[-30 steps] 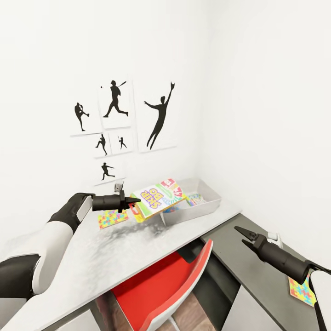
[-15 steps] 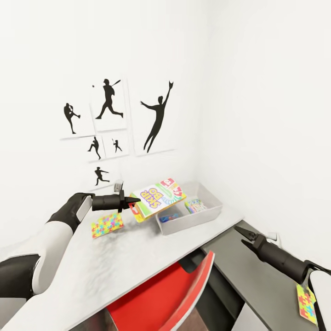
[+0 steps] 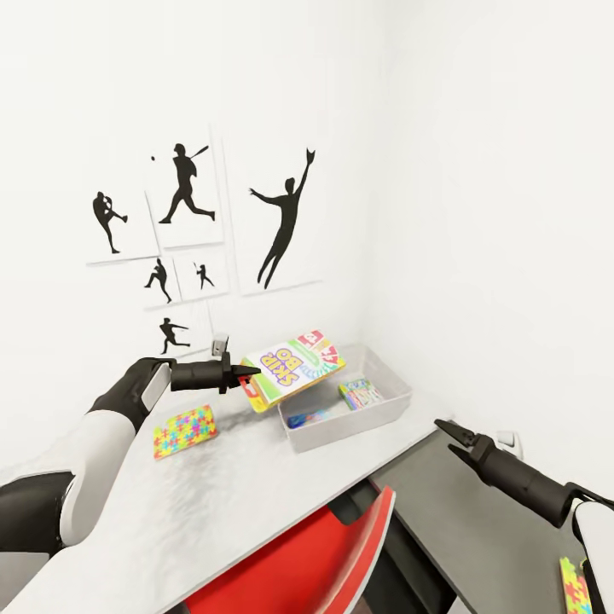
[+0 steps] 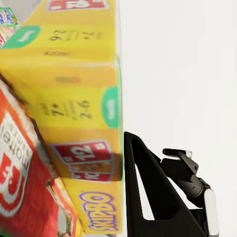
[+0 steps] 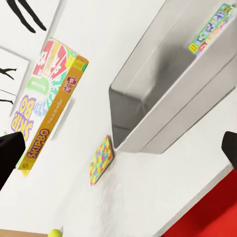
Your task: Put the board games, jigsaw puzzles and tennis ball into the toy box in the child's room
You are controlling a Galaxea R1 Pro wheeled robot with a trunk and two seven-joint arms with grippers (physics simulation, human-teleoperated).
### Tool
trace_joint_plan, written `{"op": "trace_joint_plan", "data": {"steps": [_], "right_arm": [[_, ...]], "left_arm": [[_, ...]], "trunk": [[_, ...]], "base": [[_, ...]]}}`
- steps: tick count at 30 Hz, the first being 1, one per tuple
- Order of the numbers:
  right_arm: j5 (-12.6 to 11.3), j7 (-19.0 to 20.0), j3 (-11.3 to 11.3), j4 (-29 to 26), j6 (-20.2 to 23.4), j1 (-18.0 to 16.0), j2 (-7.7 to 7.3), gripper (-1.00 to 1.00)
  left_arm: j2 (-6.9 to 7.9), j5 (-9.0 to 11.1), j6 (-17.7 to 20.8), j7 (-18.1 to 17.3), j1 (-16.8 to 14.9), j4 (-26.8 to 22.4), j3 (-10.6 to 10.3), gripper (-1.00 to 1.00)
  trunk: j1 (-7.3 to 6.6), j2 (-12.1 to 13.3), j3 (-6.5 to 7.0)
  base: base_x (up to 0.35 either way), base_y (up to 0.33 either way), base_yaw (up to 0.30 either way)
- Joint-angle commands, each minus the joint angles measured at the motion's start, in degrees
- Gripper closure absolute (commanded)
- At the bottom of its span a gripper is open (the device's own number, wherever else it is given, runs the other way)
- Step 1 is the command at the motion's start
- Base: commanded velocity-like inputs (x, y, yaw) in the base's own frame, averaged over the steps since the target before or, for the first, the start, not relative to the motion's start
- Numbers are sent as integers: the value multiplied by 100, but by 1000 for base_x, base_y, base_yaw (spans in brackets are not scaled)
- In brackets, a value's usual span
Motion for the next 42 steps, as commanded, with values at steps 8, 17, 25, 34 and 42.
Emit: {"op": "trace_joint_plan", "data": {"steps": [8, 17, 25, 34, 42], "right_arm": [[44, 54, -5, 0, 25, -7, 4, -100], [44, 50, 4, 0, 25, -10, -1, -100], [43, 41, 13, 0, 25, -17, 2, -100], [50, 41, 20, 0, 25, -16, 4, -100], [51, 41, 22, 0, 25, -16, 4, -100]], "left_arm": [[0, -8, 21, -25, -6, 2, 25, 100], [1, -5, 13, -25, -5, 2, 25, 100], [-3, 1, 12, -25, -7, 2, 25, 100], [-3, 1, 12, -25, -8, 2, 24, 100], [-3, -7, 12, -21, -6, 2, 15, 100]], "trunk": [[5, -13, -13], [5, -13, -13], [5, -13, -13], [5, -13, -13], [5, -13, -13]], "base": [[122, 6, 0], [125, 39, 0], [6, 1, 0], [31, -46, 0], [63, -106, 0]]}}
